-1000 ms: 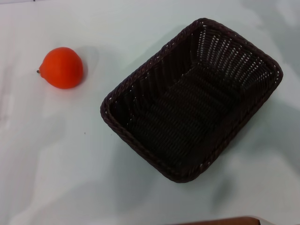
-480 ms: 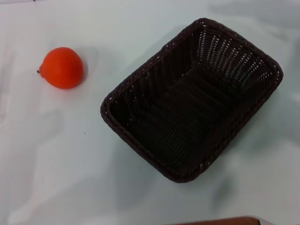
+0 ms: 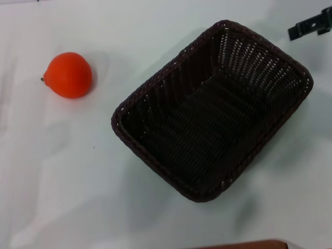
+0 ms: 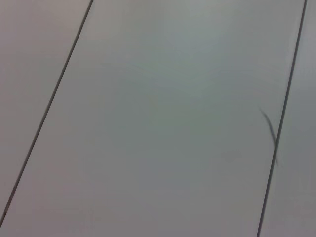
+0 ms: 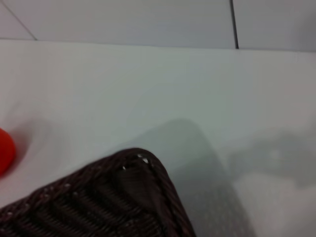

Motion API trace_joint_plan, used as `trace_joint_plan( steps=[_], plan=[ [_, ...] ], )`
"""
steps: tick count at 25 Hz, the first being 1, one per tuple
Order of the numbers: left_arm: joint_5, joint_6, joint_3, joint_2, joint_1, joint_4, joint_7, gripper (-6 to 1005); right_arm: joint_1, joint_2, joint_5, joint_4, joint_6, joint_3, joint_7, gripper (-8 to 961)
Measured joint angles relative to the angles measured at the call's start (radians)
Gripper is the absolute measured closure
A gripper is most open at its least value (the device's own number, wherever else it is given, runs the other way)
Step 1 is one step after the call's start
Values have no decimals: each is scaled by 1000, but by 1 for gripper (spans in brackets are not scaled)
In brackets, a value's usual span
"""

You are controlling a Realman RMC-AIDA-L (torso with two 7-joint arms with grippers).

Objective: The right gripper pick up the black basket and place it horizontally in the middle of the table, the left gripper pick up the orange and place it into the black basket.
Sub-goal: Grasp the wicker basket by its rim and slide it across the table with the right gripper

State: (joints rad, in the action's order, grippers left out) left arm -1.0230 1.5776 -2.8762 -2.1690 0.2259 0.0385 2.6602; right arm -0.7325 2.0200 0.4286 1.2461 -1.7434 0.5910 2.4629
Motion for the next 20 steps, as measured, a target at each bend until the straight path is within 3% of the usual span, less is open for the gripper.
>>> trace_joint_plan(
  steps=[9, 14, 20],
  plan=[
    [-1, 7, 5, -2, -2, -6, 0, 155, -3, -4, 10, -274, 219, 16, -74, 44],
    [-2, 8, 5, -3, -4, -9, 0, 155, -3, 6, 39, -318, 267, 16, -108, 43],
    [-4, 8, 5, -3, -4, -17, 0, 156, -7, 8, 52, -328, 273, 16, -123, 122]
  ],
)
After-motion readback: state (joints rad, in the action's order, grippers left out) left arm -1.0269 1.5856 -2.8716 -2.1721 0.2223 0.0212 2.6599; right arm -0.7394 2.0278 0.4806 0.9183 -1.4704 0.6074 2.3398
